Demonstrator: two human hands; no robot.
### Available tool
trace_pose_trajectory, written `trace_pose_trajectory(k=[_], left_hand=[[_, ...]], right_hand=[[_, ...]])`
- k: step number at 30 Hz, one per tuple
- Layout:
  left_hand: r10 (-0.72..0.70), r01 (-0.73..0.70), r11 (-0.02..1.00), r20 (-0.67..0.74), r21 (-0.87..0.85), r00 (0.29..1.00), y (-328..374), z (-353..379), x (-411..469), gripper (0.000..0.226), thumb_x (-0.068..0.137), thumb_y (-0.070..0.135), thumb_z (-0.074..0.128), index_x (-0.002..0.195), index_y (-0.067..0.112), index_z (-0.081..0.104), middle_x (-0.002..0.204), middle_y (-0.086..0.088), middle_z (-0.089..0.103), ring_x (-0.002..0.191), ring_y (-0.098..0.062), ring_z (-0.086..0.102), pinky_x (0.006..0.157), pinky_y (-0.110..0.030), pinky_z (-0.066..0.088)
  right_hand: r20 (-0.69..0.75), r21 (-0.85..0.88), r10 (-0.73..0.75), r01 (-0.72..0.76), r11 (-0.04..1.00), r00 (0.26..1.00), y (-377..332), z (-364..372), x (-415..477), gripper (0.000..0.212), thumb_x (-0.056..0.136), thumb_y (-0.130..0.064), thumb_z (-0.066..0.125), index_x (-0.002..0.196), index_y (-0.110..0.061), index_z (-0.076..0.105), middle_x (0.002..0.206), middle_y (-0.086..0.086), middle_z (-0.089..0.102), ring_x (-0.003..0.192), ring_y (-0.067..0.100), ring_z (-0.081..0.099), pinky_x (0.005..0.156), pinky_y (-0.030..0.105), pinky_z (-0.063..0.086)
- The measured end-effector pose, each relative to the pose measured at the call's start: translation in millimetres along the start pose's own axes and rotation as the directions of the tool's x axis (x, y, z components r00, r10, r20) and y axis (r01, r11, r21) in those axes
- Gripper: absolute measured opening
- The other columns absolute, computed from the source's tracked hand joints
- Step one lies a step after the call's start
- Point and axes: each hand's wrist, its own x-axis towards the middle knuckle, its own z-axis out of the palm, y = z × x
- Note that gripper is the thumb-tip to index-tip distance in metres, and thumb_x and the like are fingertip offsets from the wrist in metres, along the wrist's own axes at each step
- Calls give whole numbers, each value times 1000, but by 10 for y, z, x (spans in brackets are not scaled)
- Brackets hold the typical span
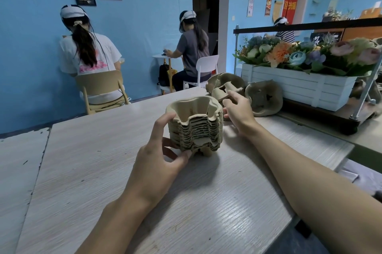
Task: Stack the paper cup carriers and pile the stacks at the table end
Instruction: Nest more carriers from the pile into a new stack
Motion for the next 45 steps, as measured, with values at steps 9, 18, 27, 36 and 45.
trace_pose_trajectory(k=[9, 18, 27, 36, 45], left_hand=[[-31, 32, 999, -40, 25, 999, -45, -87, 3, 76, 83, 22, 80, 131, 57, 33, 86, 7, 70, 76, -4, 69, 64, -7, 45], [-58, 60, 998, -71, 26, 996, -70, -141, -12, 78, 83, 23, 80, 132, 57, 31, 88, 8, 69, 76, -2, 68, 64, -11, 45], [-54, 56, 998, -76, 17, 996, -88, -133, -8, 78, 82, 22, 81, 131, 58, 32, 89, 9, 69, 76, -4, 68, 63, -9, 46], [-15, 13, 1000, -53, -21, 998, -105, -104, 4, 73, 84, 17, 79, 129, 54, 35, 86, 5, 69, 74, -8, 67, 66, -8, 47], [-42, 40, 998, -42, -47, 998, -68, -116, 10, 80, 86, 25, 77, 134, 59, 23, 94, 5, 68, 78, -6, 69, 64, -9, 49]], right_hand=[[-72, -183, -308, 291, 939, 949, -131, 7, -219, 25, 86, -27, 70, 104, -11, 70, 108, 3, 68, 93, 18, 65, 86, 39, 54], [72, -71, -318, 323, 944, 945, -123, -91, -292, 33, 84, -43, 66, 115, -32, 67, 97, -11, 72, 84, 18, 68, 80, 48, 57], [98, -58, -352, 359, 932, 931, -188, -82, -307, 10, 88, -29, 66, 91, -22, 72, 73, -4, 71, 69, 20, 69, 70, 45, 58], [-139, 89, -543, 557, 826, 828, -460, -85, -430, 16, 95, -15, 61, 106, -4, 63, 106, 8, 66, 89, 21, 66, 77, 32, 56], [11, 117, -768, 762, 637, 640, -625, -3, -618, 12, 98, 0, 49, 105, 0, 59, 116, 13, 63, 105, 24, 64, 86, 44, 55]])
